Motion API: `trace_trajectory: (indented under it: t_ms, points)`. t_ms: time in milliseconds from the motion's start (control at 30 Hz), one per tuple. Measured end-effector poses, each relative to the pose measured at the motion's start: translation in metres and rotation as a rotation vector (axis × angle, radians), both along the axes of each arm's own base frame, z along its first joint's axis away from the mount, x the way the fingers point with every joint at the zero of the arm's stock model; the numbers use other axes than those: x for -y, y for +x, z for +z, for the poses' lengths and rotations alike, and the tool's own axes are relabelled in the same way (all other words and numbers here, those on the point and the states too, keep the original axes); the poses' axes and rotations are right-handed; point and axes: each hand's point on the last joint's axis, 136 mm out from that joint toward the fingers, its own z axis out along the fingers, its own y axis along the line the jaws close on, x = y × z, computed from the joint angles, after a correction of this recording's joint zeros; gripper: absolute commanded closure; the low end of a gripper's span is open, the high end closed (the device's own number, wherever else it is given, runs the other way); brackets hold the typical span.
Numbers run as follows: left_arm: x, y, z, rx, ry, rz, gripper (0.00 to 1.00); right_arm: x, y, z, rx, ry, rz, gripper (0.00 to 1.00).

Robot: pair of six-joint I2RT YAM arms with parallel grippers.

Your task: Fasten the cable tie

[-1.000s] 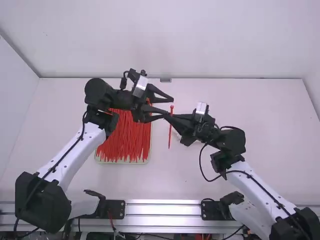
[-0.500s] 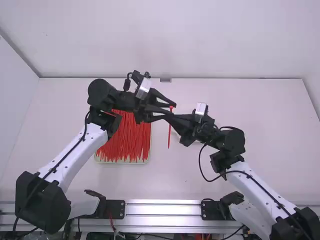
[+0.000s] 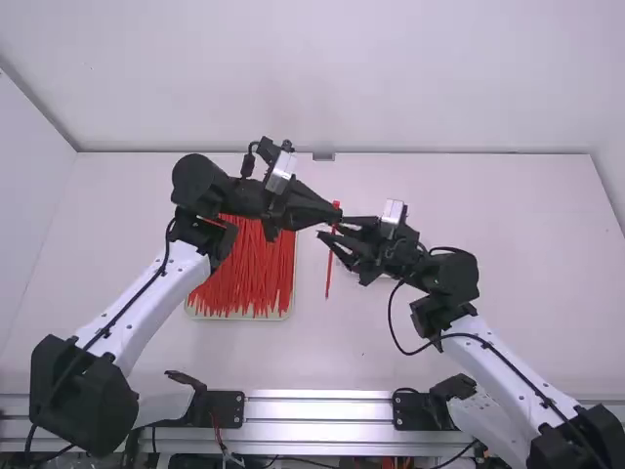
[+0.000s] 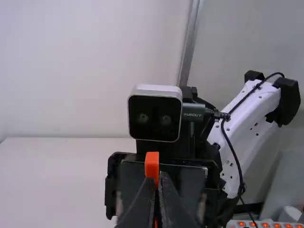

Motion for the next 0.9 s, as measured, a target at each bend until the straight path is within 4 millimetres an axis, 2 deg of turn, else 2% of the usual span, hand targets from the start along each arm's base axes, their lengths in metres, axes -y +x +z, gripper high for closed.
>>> trace_trajectory:
  t_ms: [100, 200, 333, 533, 600, 733, 900]
  points:
    - [-0.001, 0.007, -0.002, -0.046, 0.005, 0.028, 0.98, 0.004, 0.005, -0.003, -0.026, -0.003, -0.014, 0.02]
    - [-0.008, 0.029, -0.009, -0.155, 0.016, 0.118, 0.98, 0.01, 0.017, -0.011, -0.077, -0.019, -0.046, 0.02]
    - [-0.026, 0.057, -0.017, -0.242, 0.018, 0.244, 0.98, 0.017, 0.029, -0.024, -0.116, -0.054, -0.088, 0.02]
    - [-0.052, 0.084, -0.023, -0.319, 0.008, 0.351, 0.98, 0.019, 0.034, -0.036, -0.046, -0.126, -0.13, 0.02]
    - [-0.065, 0.1, -0.032, -0.384, 0.005, 0.399, 0.98, 0.018, 0.035, -0.043, -0.006, -0.17, -0.146, 0.02]
    - [-0.078, 0.12, -0.048, -0.486, 0.004, 0.441, 0.98, 0.018, 0.038, -0.055, 0.038, -0.232, -0.166, 0.02]
    - [-0.079, 0.132, -0.072, -0.604, 0.025, 0.443, 0.98, 0.017, 0.039, -0.066, 0.074, -0.289, -0.176, 0.02]
